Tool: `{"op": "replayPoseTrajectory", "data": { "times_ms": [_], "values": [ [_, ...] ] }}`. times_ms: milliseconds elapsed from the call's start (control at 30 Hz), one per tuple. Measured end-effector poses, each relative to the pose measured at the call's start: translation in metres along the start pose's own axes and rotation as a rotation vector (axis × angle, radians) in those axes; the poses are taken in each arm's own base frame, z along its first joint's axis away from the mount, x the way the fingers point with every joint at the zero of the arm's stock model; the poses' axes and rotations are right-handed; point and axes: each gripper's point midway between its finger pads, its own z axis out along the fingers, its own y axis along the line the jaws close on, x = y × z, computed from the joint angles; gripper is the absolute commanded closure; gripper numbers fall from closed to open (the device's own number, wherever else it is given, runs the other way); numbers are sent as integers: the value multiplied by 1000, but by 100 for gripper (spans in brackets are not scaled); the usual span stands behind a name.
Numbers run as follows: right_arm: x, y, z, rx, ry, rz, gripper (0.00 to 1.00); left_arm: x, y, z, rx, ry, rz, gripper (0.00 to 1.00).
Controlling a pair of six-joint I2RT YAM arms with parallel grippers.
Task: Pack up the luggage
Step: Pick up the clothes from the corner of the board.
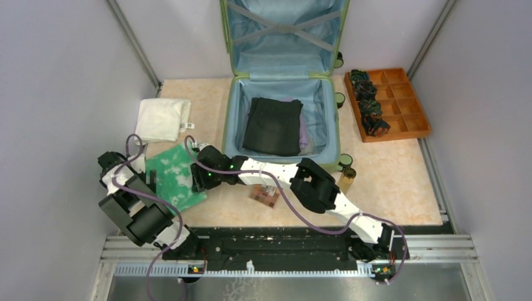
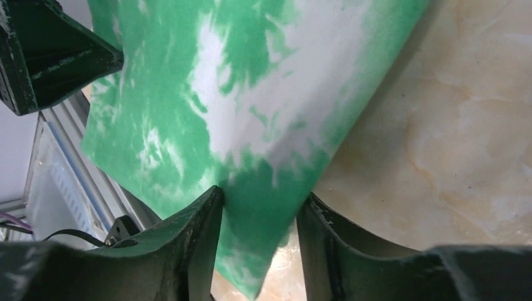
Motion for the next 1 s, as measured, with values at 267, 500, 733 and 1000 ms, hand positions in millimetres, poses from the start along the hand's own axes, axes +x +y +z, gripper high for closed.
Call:
{"op": "replayPoseTrajectory", "data": {
  "times_ms": [267,500,733,1000],
  "values": [
    [0,2,0,7,6,5,84,-3,8,5,-38,-10,7,10],
    [2,6,0,6,4,-8,100,-4,10,6,-47,-18,17,10],
    [-14,19,-20,10,-39,-45,100,-12,8,4,30,14,0,1],
    [-5,28,-87,38,-72,-76,99,-17,-13,-4,174,42,-31,1]
  ]
}}
